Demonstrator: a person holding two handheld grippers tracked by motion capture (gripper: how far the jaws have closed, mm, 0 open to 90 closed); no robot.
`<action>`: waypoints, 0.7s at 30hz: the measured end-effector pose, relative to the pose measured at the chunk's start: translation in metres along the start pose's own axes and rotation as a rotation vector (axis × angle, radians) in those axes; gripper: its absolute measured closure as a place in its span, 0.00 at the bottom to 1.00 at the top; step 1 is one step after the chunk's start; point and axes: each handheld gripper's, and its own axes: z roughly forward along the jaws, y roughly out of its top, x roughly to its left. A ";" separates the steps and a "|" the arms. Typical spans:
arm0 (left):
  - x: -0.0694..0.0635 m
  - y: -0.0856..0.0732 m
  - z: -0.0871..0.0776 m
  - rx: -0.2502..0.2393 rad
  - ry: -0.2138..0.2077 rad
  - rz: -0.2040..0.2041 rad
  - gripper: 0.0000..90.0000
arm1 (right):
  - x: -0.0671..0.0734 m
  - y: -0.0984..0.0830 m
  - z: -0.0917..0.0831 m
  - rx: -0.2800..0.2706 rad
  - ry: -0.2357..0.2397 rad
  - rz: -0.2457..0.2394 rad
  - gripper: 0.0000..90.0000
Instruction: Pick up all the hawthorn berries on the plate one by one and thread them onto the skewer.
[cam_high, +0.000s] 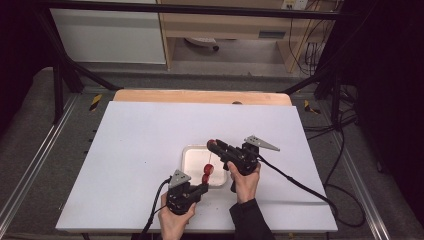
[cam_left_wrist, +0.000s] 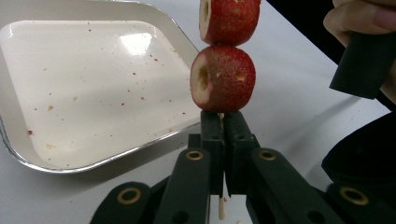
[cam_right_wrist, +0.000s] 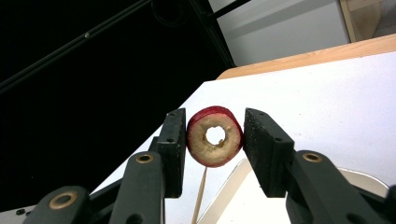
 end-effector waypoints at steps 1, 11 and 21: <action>0.000 0.000 0.000 -0.001 -0.001 -0.002 0.98 | 0.000 0.000 0.000 0.002 0.001 -0.001 0.67; 0.001 0.000 0.000 -0.014 -0.016 -0.035 0.98 | 0.001 -0.004 0.000 0.020 0.016 -0.034 0.67; 0.003 -0.005 -0.002 -0.099 -0.102 -0.123 0.98 | 0.004 -0.005 -0.003 -0.021 0.023 -0.041 0.67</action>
